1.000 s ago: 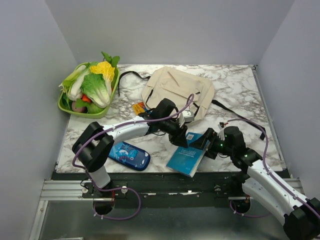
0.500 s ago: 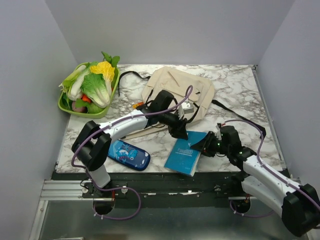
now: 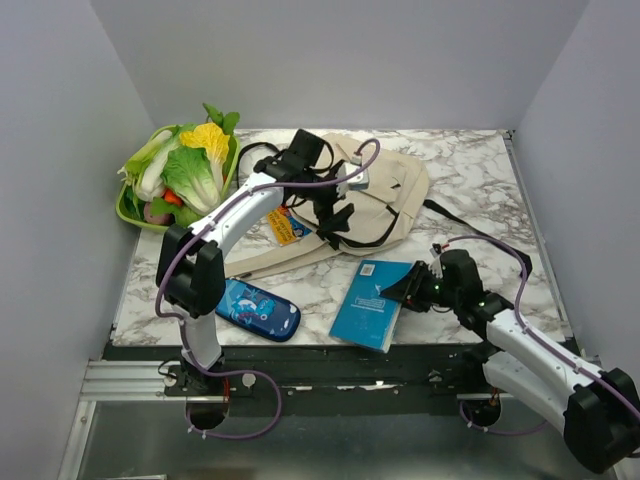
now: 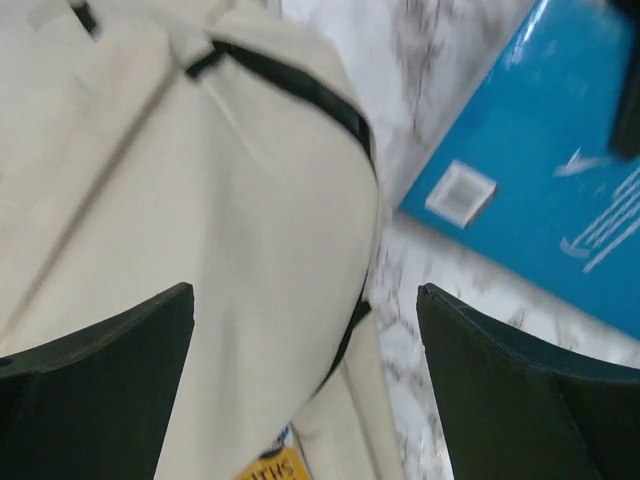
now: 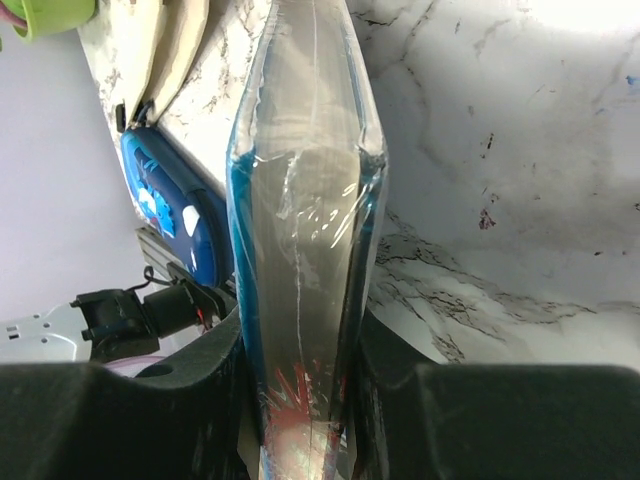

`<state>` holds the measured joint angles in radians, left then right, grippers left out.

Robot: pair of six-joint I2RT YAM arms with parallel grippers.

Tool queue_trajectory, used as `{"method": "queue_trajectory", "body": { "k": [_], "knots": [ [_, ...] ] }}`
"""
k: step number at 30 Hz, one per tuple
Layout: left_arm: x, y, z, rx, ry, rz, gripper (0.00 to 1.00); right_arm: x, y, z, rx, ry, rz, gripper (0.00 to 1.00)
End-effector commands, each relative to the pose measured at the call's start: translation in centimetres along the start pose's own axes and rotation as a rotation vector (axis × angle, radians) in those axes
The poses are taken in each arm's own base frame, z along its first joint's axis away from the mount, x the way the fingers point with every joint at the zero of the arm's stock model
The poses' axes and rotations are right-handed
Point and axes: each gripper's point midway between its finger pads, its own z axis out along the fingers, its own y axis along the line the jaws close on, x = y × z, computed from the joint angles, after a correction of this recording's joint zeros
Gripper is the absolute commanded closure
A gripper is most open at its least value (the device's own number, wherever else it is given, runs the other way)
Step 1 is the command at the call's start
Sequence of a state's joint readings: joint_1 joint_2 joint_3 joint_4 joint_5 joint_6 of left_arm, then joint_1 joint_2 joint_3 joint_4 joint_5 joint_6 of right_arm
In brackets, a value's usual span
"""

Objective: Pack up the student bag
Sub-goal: Pick up the book from the center of the board.

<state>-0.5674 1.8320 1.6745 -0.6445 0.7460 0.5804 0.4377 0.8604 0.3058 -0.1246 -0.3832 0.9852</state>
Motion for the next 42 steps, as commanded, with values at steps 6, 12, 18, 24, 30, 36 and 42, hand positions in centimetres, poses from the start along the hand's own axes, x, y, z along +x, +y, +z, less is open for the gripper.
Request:
{"method": "queue_trajectory", "body": {
  "k": [6,12,18,24,30,36,42],
  "knots": [
    [10.0,1.2,-2.0,0.026,0.300,0.320,0.01,-0.5,-1.3,-0.6,0.048,-0.050,-0.085,0.99],
    [11.4,3.3,-1.5,-0.050,0.352,0.379,0.01,-0.5,-1.2,-0.3,0.050,-0.031,-0.081,0.99],
    [9.5,6.3,-1.1,-0.252,0.278,0.456,0.04,-0.6,-0.6,-0.5,0.020,-0.040,-0.087,0.99],
    [5.8,6.8,-1.0,-0.310,0.195,0.446,0.28,-0.4,0.1,-0.5,-0.038,-0.031,-0.107,0.99],
    [4.2,5.3,-1.0,-0.252,0.176,0.432,0.30,0.0,0.6,-0.4,-0.070,0.002,-0.117,0.99],
    [4.7,4.3,-0.1,-0.222,0.202,0.426,0.47,0.3,1.7,-0.7,-0.129,0.015,-0.140,0.99],
    [1.5,7.1,-0.1,-0.358,0.143,0.330,0.99,1.3,6.4,-2.1,-0.370,0.085,-0.215,0.99]
  ]
}}
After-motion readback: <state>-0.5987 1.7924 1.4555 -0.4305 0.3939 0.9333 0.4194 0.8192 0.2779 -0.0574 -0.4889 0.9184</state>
